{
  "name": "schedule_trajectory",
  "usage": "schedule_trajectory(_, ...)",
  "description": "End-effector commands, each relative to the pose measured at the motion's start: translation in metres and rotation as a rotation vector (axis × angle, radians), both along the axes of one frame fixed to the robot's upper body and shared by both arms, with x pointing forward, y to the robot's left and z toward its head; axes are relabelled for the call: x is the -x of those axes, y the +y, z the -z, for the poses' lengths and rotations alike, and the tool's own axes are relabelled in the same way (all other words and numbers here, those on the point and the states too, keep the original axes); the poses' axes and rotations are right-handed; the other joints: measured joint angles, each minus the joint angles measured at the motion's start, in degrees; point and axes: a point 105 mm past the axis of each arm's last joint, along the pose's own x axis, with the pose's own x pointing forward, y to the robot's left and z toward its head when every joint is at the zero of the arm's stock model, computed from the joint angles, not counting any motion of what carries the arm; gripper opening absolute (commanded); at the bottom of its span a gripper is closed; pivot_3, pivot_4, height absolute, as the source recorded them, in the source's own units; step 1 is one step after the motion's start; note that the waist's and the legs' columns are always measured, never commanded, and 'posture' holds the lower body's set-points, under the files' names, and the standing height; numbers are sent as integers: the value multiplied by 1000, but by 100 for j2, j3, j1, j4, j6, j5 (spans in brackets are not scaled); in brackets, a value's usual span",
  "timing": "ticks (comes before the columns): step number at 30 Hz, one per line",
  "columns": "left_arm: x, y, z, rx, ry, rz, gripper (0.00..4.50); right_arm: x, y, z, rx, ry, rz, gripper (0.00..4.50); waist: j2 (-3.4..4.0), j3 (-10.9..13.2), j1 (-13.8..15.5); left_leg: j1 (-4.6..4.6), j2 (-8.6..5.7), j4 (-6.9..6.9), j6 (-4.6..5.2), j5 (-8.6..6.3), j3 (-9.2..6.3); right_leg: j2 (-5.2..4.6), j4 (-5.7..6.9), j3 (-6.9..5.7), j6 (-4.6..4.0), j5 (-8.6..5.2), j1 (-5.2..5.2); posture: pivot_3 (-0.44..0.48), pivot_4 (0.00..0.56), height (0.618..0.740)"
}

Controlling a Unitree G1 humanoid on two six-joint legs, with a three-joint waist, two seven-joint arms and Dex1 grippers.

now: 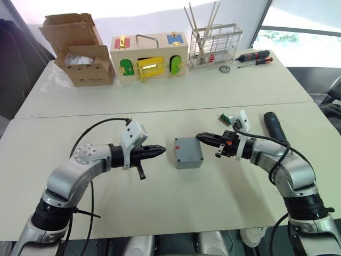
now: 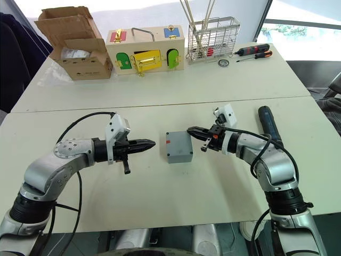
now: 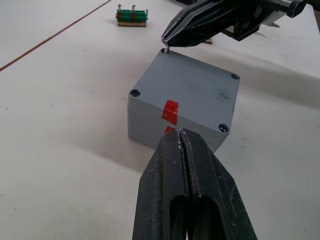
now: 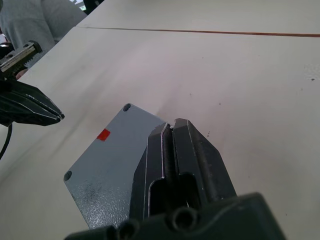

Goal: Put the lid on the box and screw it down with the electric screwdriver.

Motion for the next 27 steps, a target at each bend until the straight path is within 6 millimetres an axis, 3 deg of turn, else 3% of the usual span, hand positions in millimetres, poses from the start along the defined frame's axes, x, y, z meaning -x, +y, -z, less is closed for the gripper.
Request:
schedule_trajectory(1, -1, -2, -9, 7, -49, 11, 0, 0, 1, -4, 3, -27, -12, 53, 0, 0, 0, 0, 0, 0, 0, 0, 0, 0, 0, 0, 0, 0, 0, 0, 150, 734)
schedule_trajectory(4, -1, -3, -8, 8, -50, 10, 0, 0, 2, -4, 14, -33, -20, 53, 0, 0, 1, 0, 0, 0, 0, 0, 0, 0, 0, 0, 0, 0, 0, 0, 150, 734)
schedule_trajectory(6, 0, -3, -9, 8, -52, 12, 0, 0, 3, -3, 17, -32, -28, 593, 0, 0, 1, 0, 0, 0, 0, 0, 0, 0, 0, 0, 0, 0, 0, 0, 150, 734)
schedule_trajectory(7, 0, -3, -8, 8, -52, 13, 0, -1, 2, -3, 33, -46, -23, 926, 0, 0, -1, 0, 0, 0, 0, 0, 0, 0, 0, 0, 0, 0, 0, 0, 150, 734)
schedule_trajectory(12, 0, -5, -9, 9, -56, 20, 0, -1, 0, -9, 50, -67, -23, 3442, 0, 0, 3, 0, 0, 0, 0, 0, 0, 0, 0, 0, 0, 0, 0, 0, 150, 734)
schedule_trajectory(15, -1, -8, -10, 14, -60, 36, 0, -2, -8, -18, 62, -95, 10, 4478, 0, 0, 6, 0, 0, 0, 0, 0, 0, 0, 0, 0, 0, 0, 0, 0, 150, 734)
schedule_trajectory(19, 1, -19, -17, 32, -79, 98, 0, 0, -33, -46, 30, -123, 78, 4478, 0, 0, 35, -2, -3, 0, 0, 0, 0, -2, 0, 0, 0, 0, 0, 0, 150, 734)
schedule_trajectory(23, 9, -35, -27, 64, -93, 191, 0, -6, -81, -79, 42, -130, 257, 4478, 1, 1, 91, -2, -2, 2, 1, 0, 3, -2, -4, 2, 0, 0, 1, 0, 150, 734)
schedule_trajectory(27, 11, -42, -27, 57, -103, 231, 0, -8, -131, -84, 244, -36, 439, 4478, 0, 1, 112, -1, 0, 0, 8, -4, 5, 0, -1, 1, 0, 0, 0, 0, 150, 734)
